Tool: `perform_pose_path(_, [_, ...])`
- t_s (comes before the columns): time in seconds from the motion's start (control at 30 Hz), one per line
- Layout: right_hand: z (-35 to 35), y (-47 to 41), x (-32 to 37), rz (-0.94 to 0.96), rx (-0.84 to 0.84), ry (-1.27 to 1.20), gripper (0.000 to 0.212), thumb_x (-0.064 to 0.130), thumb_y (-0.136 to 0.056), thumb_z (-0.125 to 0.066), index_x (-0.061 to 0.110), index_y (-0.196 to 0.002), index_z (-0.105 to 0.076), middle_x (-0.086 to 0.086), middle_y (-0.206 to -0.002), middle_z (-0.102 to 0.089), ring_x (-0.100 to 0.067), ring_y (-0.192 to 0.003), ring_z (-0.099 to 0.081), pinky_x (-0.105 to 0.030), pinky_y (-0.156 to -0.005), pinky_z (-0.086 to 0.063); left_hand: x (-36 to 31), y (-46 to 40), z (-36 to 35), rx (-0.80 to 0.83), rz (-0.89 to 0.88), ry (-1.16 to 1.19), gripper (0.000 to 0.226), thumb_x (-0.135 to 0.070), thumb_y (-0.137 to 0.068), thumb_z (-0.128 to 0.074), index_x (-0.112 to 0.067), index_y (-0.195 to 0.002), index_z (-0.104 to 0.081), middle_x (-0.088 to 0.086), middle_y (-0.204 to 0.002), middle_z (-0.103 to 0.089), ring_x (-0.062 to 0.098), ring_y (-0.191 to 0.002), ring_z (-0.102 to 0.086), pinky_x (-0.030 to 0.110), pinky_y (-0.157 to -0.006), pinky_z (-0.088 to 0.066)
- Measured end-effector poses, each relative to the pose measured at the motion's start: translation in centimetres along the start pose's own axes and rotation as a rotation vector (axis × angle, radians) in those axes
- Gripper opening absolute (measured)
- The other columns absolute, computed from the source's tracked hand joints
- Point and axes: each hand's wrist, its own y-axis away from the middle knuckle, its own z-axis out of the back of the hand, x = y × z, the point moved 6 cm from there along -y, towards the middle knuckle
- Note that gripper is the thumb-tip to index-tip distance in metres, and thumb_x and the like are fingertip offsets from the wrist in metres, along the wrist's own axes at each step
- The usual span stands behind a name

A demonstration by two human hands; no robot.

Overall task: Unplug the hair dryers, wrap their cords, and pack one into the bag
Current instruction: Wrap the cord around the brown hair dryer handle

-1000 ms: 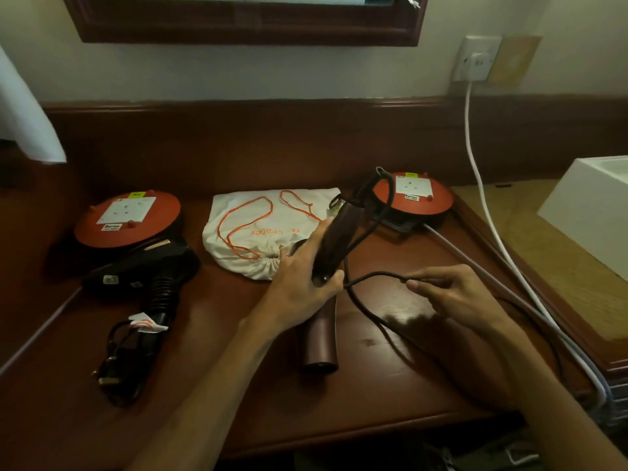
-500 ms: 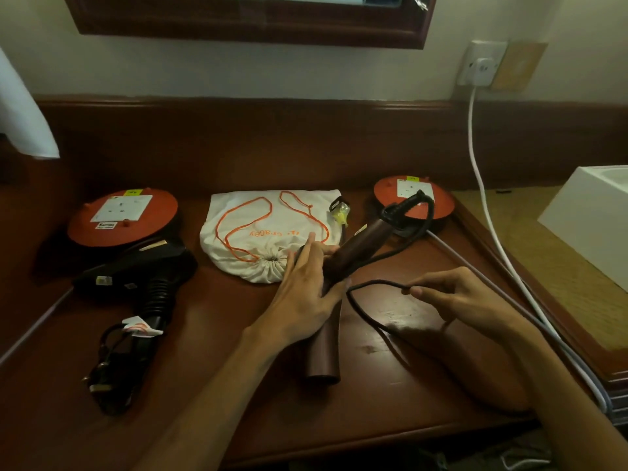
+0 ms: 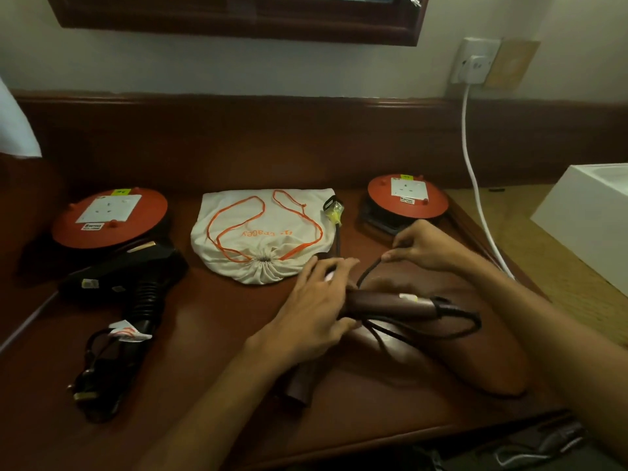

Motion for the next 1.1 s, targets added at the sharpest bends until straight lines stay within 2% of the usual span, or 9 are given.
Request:
perform_pose_path(0.13, [2.8,0.3,6.5,0.099,0.069,0.134,0.026,0.032,-0.088,-0.075,0.012,-0.072,-0.070,-0.010,-0.071,-0.066,-0.018,-0.063,-0.059,-0.037,-0.061,-0.048,-0.9,-0.7,-0.9,0.009,0.003,-0.081,0.107,-0.043,-0.086,-0.072,-0.009,-0.158,0.000,0.002,-0.143,-0.053,0.016,-0.146,-0.018,0.037,-0.125,0.001])
perform_pose_path(0.33, [2.6,6.2,12.6,0.227,0.137,0.135,0.027,0.031,-0.099,-0.061,0.017,-0.079,-0.072,-0.004,-0.067,-0.064,-0.016,-0.058,-0.057,-0.026,-0.052,-0.043,1.0,0.0,0.1,-0.175,0.128,0.122,0.072,-0.035,-0.079,-0.081,-0.021,-0.139,-0.043,-0.003,-0.140,-0.043,0.015,-0.135,-0.026,0.039,-0.118,-0.028])
perform_pose_path(0.43, [3.7,7.2,11.7,0.178,0.058,0.004,0.024,0.031,-0.099,-0.059,0.019,-0.083,-0.073,-0.012,-0.071,-0.065,-0.027,-0.064,-0.061,-0.039,-0.055,-0.048,1.9,0.5,0.5,-0.242,0.103,0.121,0.059,-0.034,-0.075,-0.080,-0.024,-0.123,-0.048,-0.005,-0.120,-0.044,0.014,-0.114,-0.040,0.035,-0.102,-0.041])
perform_pose_path(0.5, [3.8,7.7,11.6,0.182,0.050,-0.054,0.020,0.031,-0.098,-0.060,0.024,-0.086,-0.074,-0.006,-0.074,-0.067,-0.026,-0.070,-0.064,-0.045,-0.061,-0.051,2.0,0.5,0.9,-0.241,0.107,0.097,0.054,-0.035,-0.078,-0.076,-0.024,-0.123,-0.048,-0.006,-0.120,-0.044,0.014,-0.115,-0.040,0.036,-0.103,-0.039])
perform_pose_path(0.67, [-1.6,10.1,13.6,0.270,0.241,-0.135,0.017,0.024,-0.100,-0.060,0.019,-0.092,-0.075,0.009,-0.078,-0.069,-0.008,-0.071,-0.064,-0.025,-0.060,-0.048,1.0,-0.7,0.5,-0.017,0.126,0.080,0.092,-0.034,-0.079,-0.071,-0.031,-0.155,-0.020,-0.008,-0.139,-0.051,0.016,-0.141,-0.024,0.044,-0.120,-0.017])
perform_pose_path(0.83, [-3.4,12.0,11.3,0.319,0.192,-0.252,0.023,0.021,-0.102,-0.057,0.030,-0.084,-0.069,0.010,-0.076,-0.061,-0.011,-0.068,-0.056,-0.027,-0.060,-0.043,1.8,-0.3,1.5,-0.074,0.108,0.188,0.058,-0.029,-0.082,-0.072,-0.031,-0.137,-0.053,-0.002,-0.136,-0.054,0.014,-0.142,-0.024,0.049,-0.119,-0.020])
perform_pose_path(0.9, [-3.7,12.7,9.9,0.304,0.183,-0.297,0.028,0.022,-0.103,-0.055,0.031,-0.078,-0.066,0.007,-0.067,-0.054,-0.010,-0.060,-0.047,-0.023,-0.056,-0.034,2.2,-0.1,1.4,-0.053,0.095,0.242,0.058,-0.027,-0.078,-0.074,-0.032,-0.133,-0.057,-0.005,-0.137,-0.053,0.010,-0.144,-0.023,0.049,-0.120,-0.020])
perform_pose_path(1.0, [-5.1,13.2,7.9,0.272,0.166,-0.262,0.032,0.029,-0.104,-0.052,0.009,-0.085,-0.065,-0.009,-0.069,-0.049,-0.021,-0.061,-0.045,-0.032,-0.058,-0.035,2.3,-0.1,1.5,-0.064,0.087,0.272,0.062,-0.033,-0.070,-0.067,-0.029,-0.131,-0.060,-0.007,-0.136,-0.056,0.010,-0.145,-0.026,0.049,-0.120,-0.021])
perform_pose_path(1.1, [-5.9,12.9,6.9,0.257,0.169,-0.286,0.030,0.030,-0.104,-0.052,0.011,-0.088,-0.069,-0.008,-0.067,-0.050,-0.018,-0.059,-0.044,-0.027,-0.058,-0.033,2.6,0.1,1.6,-0.124,0.115,0.318,0.065,-0.032,-0.064,-0.068,-0.023,-0.128,-0.062,-0.006,-0.136,-0.057,0.012,-0.141,-0.035,0.048,-0.118,-0.027])
